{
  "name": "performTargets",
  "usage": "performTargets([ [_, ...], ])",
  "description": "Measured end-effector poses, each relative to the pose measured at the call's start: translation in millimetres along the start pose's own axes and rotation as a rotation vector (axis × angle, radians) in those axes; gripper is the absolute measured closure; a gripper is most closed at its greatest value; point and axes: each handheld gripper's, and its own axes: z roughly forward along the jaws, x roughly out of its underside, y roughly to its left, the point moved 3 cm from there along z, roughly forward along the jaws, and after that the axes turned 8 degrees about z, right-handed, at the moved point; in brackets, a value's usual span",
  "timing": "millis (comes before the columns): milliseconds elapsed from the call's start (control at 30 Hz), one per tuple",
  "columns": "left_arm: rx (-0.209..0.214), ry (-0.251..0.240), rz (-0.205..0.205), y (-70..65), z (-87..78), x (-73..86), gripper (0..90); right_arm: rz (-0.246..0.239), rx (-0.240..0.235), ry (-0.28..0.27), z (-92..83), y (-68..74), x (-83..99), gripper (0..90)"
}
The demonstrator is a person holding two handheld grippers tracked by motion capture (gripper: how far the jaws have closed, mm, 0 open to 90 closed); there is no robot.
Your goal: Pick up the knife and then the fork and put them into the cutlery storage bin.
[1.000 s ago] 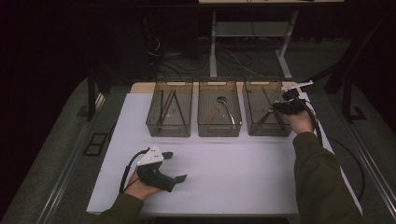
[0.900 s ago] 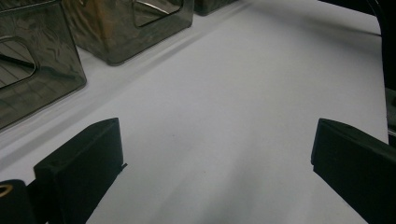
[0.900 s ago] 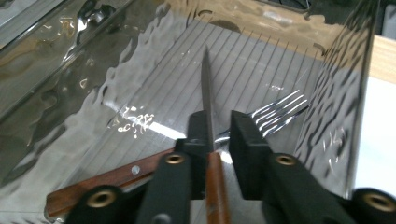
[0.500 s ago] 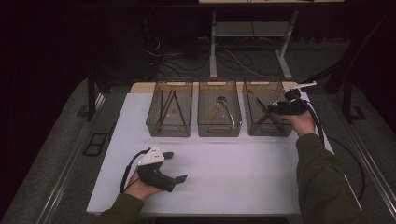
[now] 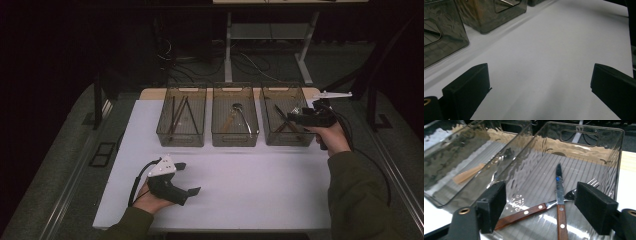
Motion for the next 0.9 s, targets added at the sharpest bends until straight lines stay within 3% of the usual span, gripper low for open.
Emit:
performTargets([
  [500,0.012,0.019,0.007,1.2,2.4,1.9,0.9,-0.061,-0.08,-0.04,-27.1,27.6,27.7,16.8],
  [567,0.012,0.019,0.008,1.1,2.4,1.8,0.9,-0.075,-0.09,-0.045,-29.5,32.4,32.6,12.6],
  [900,0.009,0.025,0.014,0.7,1.8,1.7,0.9,-0.127,-0.138,-0.038,-40.8,51.3,60.7,12.6],
])
